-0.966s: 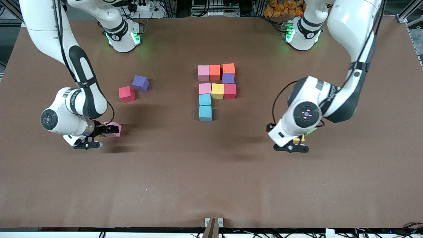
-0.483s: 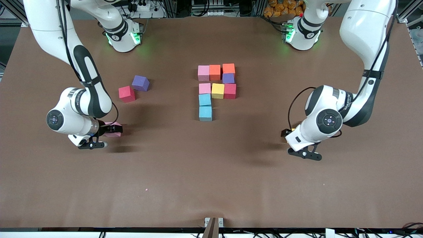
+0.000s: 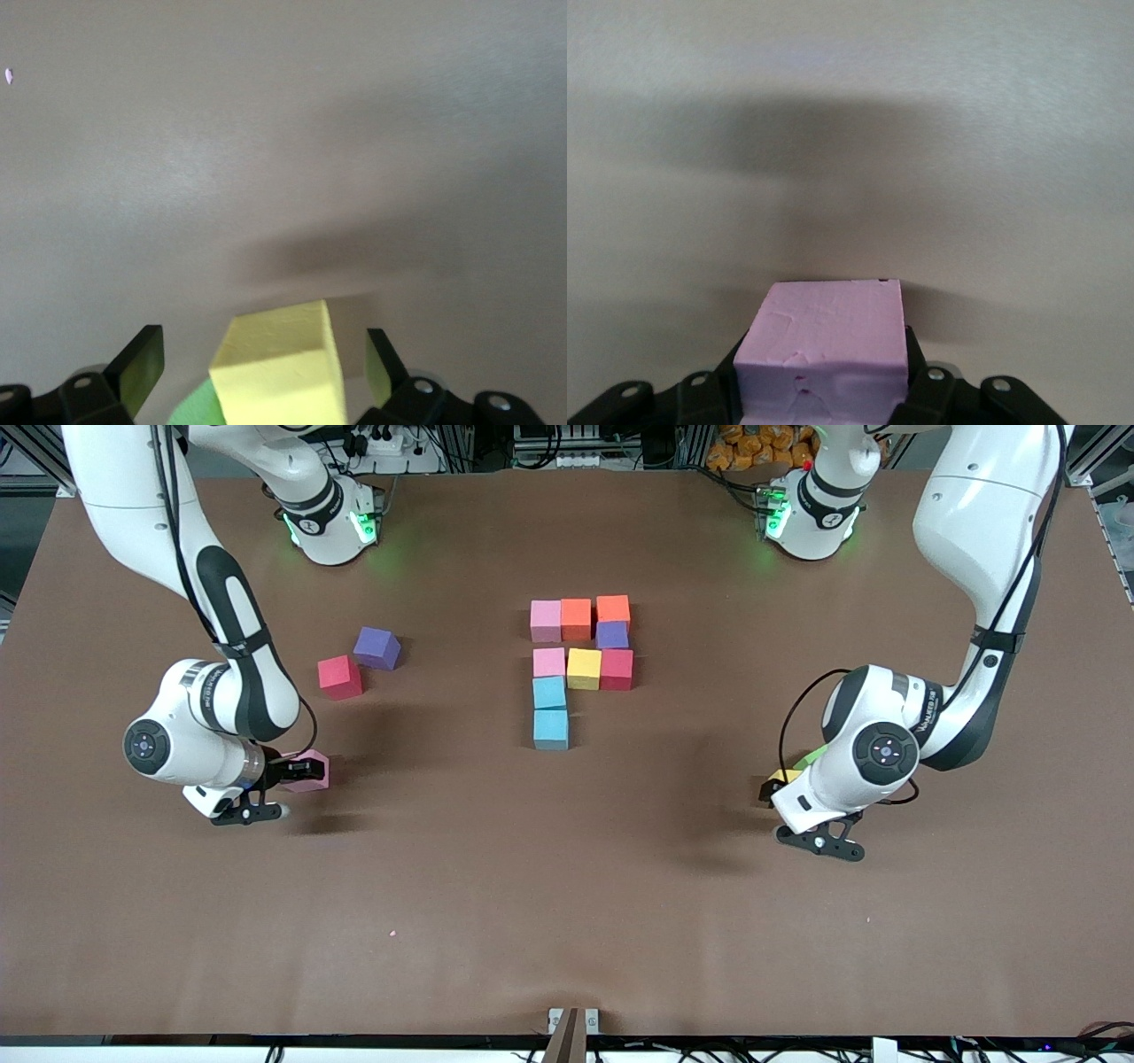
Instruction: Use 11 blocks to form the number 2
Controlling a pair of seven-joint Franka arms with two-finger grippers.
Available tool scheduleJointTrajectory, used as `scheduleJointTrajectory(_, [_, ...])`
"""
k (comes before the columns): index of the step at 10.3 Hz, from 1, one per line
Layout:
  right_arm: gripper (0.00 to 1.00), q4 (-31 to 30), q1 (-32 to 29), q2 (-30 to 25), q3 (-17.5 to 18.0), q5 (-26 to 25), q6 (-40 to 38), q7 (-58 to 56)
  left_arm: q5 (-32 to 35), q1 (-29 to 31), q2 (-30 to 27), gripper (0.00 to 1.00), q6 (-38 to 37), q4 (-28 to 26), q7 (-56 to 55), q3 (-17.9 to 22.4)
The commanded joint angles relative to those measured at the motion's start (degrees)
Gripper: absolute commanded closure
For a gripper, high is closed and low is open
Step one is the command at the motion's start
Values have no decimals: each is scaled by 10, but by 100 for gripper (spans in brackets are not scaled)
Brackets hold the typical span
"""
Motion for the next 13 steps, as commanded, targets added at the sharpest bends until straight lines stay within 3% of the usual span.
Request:
scheduleJointTrajectory(1, [92,1,9,-9,1,1,-9,-74,13,18,-6,0,20,-22,7,-6])
scheduleJointTrajectory(4, [91,22,78,-17,2,-13,-39,-157,5,14,0,0,20,-25,-46,-7])
scheduleJointTrajectory(8, [89,103,159,-7,4,-9,-79,-312,5,10,9,0,20,-32,-86,-7])
scheduleJointTrajectory(11, [85,150,252,0,3,-11,-79,-316,5,10,13,0,20,-37,-86,-8])
scheduleJointTrajectory(13, [85,219,304,36,2,-14,-97,-302,3,9,15,0,20,-40,-87,-8])
